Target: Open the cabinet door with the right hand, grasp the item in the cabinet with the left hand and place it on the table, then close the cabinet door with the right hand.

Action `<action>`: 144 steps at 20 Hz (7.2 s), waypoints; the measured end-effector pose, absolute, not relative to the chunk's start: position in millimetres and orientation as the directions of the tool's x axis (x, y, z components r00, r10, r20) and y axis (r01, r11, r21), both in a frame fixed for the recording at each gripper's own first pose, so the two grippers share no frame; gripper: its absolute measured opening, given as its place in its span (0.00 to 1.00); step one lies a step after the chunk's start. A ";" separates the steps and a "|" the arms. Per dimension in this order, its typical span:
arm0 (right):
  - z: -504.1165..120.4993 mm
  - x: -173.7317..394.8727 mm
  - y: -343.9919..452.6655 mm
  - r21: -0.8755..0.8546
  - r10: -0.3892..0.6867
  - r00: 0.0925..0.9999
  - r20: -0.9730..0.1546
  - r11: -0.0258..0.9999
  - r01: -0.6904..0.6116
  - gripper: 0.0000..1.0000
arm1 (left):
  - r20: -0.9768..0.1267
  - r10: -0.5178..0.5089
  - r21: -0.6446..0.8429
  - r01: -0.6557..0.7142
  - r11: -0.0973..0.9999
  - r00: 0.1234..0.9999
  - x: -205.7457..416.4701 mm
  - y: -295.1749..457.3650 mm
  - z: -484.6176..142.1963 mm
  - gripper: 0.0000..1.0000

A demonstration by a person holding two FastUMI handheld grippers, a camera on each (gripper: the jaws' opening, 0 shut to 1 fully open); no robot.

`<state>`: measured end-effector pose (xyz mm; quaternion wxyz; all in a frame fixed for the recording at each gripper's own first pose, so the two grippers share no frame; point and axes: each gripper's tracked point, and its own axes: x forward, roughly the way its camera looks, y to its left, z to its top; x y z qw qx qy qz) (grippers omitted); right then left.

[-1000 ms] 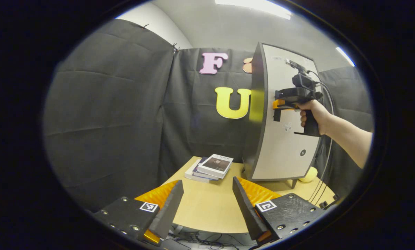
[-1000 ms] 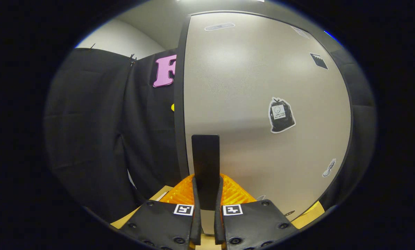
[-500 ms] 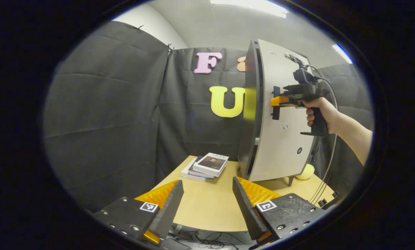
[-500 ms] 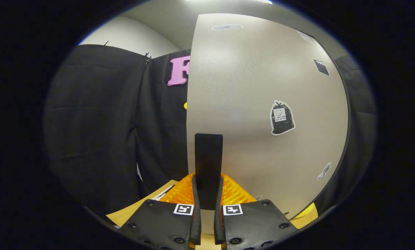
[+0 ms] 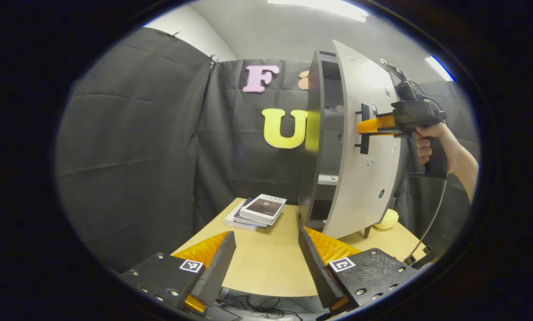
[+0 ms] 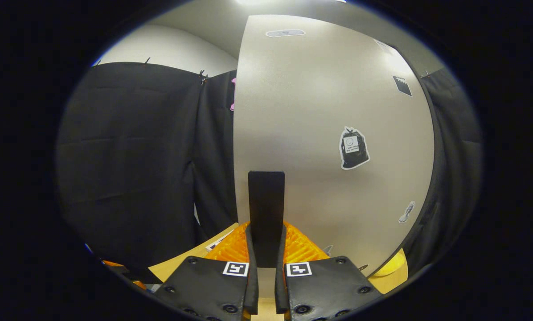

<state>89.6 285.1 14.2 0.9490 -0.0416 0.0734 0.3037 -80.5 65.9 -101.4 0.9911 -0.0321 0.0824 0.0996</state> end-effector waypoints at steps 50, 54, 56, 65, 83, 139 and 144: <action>18.0 53.1 55.1 0.096 0.230 0.966 -0.122 0.971 -0.219 0.11 | -0.232 -0.229 -0.044 0.225 0.973 0.945 25.3 -104.2 -114.0 0.86; 22.6 54.3 17.8 0.176 0.191 0.977 -0.093 0.969 -0.172 0.08 | -0.235 -0.235 -0.046 0.231 0.972 0.943 28.2 -105.2 -113.5 0.87; 24.0 45.1 27.6 0.247 0.234 0.969 -0.076 0.946 -0.209 0.09 | -0.240 -0.245 -0.051 0.239 0.970 0.940 33.7 -109.0 -113.2 0.87; 15.9 -10.5 8.6 0.155 0.090 0.987 -0.135 0.985 -0.069 0.02 | -0.211 -0.326 -0.064 0.320 0.945 0.922 69.0 -127.2 -106.3 0.86; 8.8 128.1 -100.1 0.086 -0.197 0.972 -0.126 0.974 0.208 0.24 | -0.122 -0.303 -0.076 0.295 0.952 0.945 196.4 -164.1 -59.8 0.86; -55.4 173.2 -180.9 0.172 -0.371 0.899 -0.233 0.894 0.414 0.98 | -0.175 -0.229 -0.005 0.232 0.973 0.958 376.0 -218.1 -80.1 0.25; -57.6 163.2 -184.2 0.191 -0.392 0.890 -0.232 0.879 0.436 0.98 | -0.156 -0.258 -0.010 0.260 0.966 0.953 374.9 -218.2 -76.2 0.20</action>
